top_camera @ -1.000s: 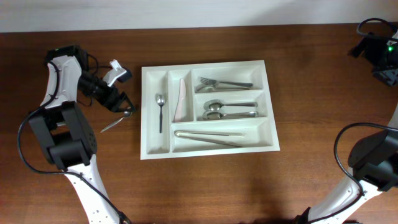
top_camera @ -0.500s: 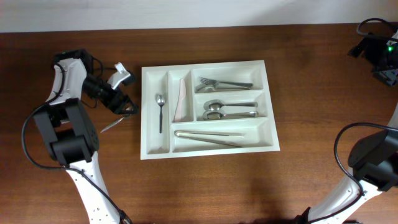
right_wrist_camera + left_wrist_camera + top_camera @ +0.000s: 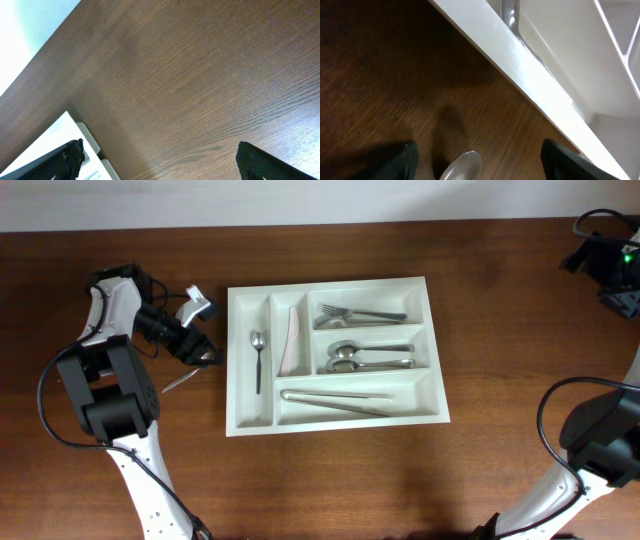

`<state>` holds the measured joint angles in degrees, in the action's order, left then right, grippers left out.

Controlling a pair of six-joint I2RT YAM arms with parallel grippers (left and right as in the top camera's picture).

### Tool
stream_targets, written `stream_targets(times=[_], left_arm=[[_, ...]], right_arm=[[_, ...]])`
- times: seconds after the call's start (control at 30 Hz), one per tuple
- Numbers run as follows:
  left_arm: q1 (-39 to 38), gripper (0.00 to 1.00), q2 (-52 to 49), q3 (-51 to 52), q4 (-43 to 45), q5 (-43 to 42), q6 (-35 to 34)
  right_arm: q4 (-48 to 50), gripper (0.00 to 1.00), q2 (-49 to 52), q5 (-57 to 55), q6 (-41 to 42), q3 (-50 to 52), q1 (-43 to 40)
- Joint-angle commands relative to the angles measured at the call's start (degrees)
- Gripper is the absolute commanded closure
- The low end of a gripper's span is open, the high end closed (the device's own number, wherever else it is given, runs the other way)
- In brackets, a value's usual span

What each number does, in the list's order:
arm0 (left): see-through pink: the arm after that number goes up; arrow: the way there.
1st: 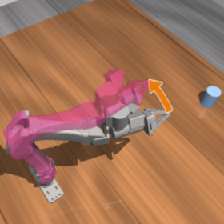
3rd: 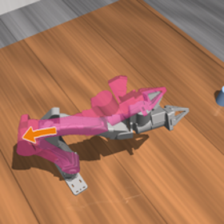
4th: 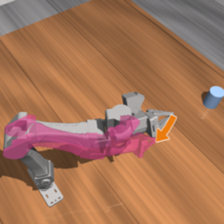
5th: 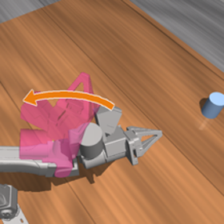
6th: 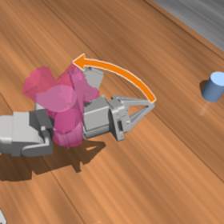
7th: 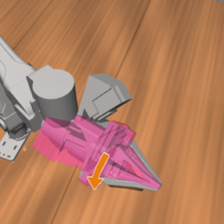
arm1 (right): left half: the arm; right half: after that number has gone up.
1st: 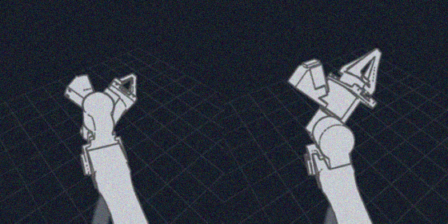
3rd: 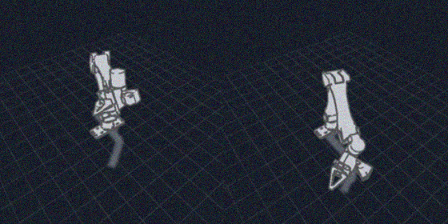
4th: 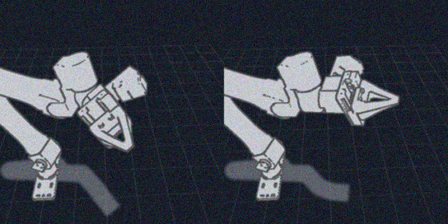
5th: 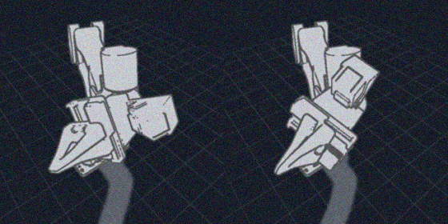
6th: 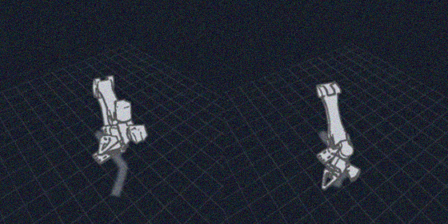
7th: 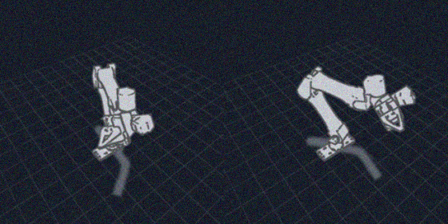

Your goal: Pack container

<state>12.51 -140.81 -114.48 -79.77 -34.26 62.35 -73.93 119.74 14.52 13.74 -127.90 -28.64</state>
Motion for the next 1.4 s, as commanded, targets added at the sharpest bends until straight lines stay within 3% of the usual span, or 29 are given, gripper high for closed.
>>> stream_targets(times=[0.0,0.3,1.17,1.37], left_arm=[[1.4,0.21,-2.4,0.5,-0.6,0.5,1.0],[4.1,0.21,-2.4,0.5,-1.4,0.5,1.0],[2.4,0.19,-6.5,1.5,0.0,-3.7,1.7],[1.8,0.22,-9.0,1.6,-0.2,-3.5,1.6]], right_arm=[[0.0,0.01,-0.1,0.3,0.5,0.2,-0.3],[0.0,0.01,-0.1,0.3,0.5,0.2,-0.3],[0.0,0.01,-0.1,0.3,0.5,0.2,-0.3],[0.0,0.01,-0.1,0.3,0.5,0.2,-0.3]])
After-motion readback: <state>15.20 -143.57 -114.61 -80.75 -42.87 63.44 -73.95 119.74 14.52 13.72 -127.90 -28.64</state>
